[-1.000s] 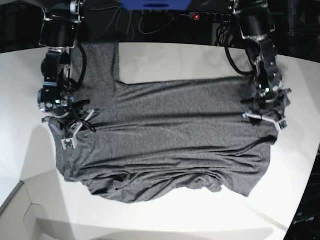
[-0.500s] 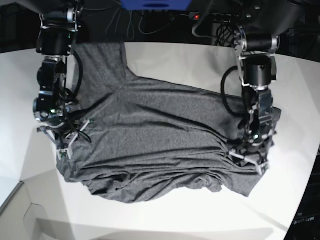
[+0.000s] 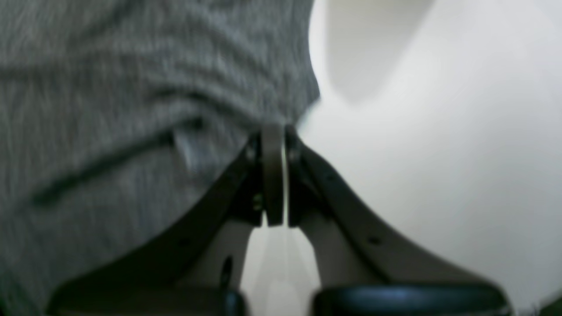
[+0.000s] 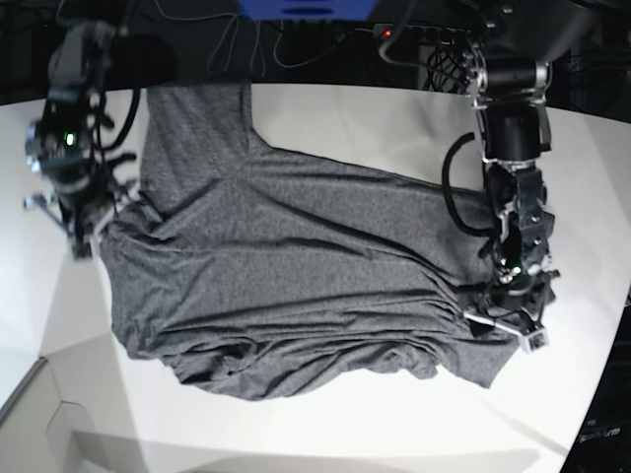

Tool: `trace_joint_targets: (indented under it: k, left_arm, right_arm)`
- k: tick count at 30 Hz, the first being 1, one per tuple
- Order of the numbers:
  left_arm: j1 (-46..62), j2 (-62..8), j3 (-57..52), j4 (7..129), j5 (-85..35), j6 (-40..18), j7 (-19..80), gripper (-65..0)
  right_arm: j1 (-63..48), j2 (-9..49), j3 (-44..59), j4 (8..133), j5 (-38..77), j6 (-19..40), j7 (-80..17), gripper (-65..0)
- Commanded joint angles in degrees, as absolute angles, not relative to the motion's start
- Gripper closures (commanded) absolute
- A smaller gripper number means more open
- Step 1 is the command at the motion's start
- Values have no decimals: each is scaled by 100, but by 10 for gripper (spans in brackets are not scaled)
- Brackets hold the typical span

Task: Layout the t-shirt on the table in an organized manner, then fold the t-shirt properly
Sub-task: 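Lift the shirt's collar-side edge with both grippers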

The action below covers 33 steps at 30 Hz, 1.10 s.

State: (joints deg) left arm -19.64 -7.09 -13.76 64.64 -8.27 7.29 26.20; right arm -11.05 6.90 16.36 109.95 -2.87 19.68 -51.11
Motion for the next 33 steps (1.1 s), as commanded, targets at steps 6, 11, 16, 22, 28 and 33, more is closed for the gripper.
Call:
trace_joint_targets:
  k: [6,11,16,22,28,33]
  left_arm:
    - [-1455,-567,-1376,8066,-910,699,3248,-431]
    - [-567,-523,-1376,9095,-1455,699,3556,-431]
    - [75,-514,-1323,9297,-1886,699,3547,-431]
    - [435,-558,-1323,9279,-2158,699,3503,-431]
    - [488,-558,-1367,9349,-2158,699,3538,-431]
    - [558,-567,-1367,9358,-2158,699,3521,-431]
  right_arm:
    - [-1930,66,1640,11644,-268,2607,-5051,-175]
    - [-2475,-268,1640,11635,-233,2624,-4998,-287]
    - [-2677,-303,1657,11635,-233,2624,-4998,-355]
    - [-2870,-444,1798,11626,-242,2624,-4998,-372]
    - [-2932,-488,1807,11363,-242,2624,-4998,-371]
    - [-2870,-488,1807,11152,-233,2624,-4989,-369]
